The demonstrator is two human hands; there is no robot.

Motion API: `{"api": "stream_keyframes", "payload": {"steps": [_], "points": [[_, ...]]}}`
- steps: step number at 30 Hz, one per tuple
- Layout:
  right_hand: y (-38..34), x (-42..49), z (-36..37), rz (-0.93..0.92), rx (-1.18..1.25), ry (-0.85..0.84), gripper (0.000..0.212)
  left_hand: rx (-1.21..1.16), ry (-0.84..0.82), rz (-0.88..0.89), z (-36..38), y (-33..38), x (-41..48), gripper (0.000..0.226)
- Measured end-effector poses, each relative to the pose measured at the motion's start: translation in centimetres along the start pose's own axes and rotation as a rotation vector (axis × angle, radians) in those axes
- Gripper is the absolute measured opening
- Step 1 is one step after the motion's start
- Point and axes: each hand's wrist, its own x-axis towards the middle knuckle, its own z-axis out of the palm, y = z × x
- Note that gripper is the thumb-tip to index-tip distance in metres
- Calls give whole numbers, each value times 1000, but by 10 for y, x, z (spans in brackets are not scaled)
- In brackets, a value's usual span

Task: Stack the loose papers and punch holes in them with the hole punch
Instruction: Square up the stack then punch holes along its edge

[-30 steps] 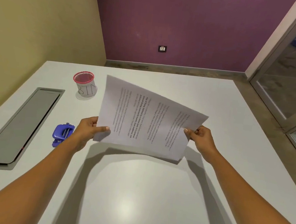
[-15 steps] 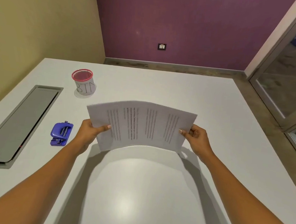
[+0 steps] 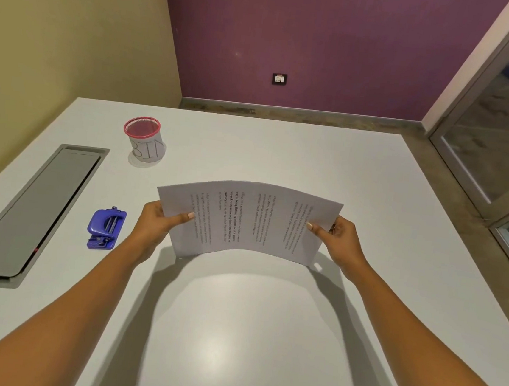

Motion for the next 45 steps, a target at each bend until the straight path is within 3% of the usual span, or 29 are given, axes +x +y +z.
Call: {"api": "stream_keyframes", "payload": {"steps": [25, 31, 36, 40, 45], "points": [[8, -3, 2, 60, -10, 85, 27, 2, 10, 10, 8, 2, -7, 23], [13, -4, 2, 64, -52, 72, 33, 13, 45, -4, 17, -2, -11, 13], [18, -8, 2, 42, -153, 236, 47, -2, 98, -30, 20, -4, -12, 10], [28, -17, 8, 135, -151, 338, 45, -63, 179, -53, 25, -12, -16, 16], [38, -30, 33, 442, -5, 204, 42, -226, 289, -136, 35, -20, -23, 26]]}}
